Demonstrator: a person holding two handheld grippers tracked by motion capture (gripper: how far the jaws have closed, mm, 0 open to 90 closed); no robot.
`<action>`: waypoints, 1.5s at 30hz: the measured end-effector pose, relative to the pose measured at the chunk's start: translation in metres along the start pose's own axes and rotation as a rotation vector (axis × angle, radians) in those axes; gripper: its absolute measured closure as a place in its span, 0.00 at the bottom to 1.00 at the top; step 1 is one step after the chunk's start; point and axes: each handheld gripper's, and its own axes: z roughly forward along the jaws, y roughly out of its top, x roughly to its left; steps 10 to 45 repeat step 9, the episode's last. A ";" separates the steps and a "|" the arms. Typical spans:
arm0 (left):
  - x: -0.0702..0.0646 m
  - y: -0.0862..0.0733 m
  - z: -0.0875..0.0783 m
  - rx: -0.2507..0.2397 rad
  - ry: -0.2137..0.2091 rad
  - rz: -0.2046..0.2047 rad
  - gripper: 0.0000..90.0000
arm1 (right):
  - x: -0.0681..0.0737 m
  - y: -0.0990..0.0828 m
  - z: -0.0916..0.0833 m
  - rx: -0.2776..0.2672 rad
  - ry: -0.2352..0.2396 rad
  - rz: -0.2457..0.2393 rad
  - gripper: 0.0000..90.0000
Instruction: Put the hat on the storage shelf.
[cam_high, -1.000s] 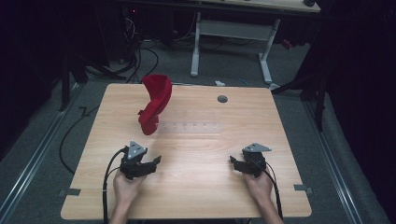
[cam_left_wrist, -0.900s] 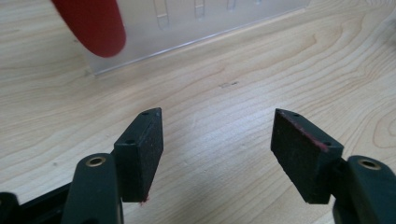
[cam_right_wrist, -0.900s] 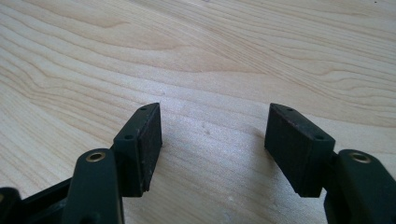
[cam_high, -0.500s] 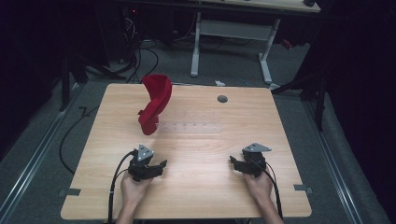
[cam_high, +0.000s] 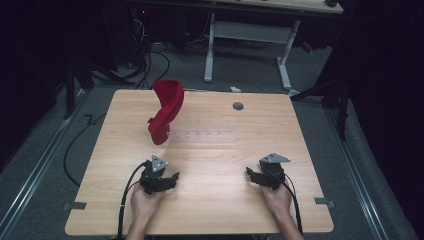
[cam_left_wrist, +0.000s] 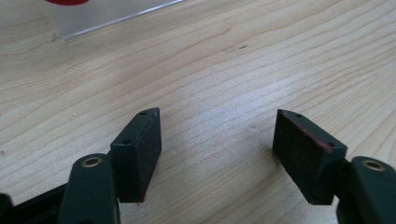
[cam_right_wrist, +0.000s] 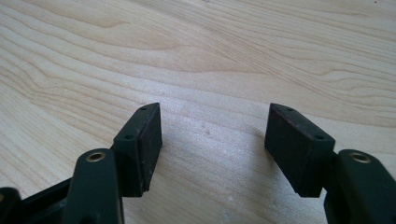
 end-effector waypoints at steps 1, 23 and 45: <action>0.000 0.000 0.000 0.002 0.000 -0.001 0.35 | 0.000 0.000 0.000 0.000 0.000 0.000 0.41; 0.000 -0.001 0.000 0.008 0.001 0.002 0.31 | 0.000 0.000 0.000 0.000 0.000 0.000 0.41; 0.000 -0.001 0.000 0.008 0.001 0.002 0.31 | 0.000 0.000 0.000 0.000 0.000 0.000 0.41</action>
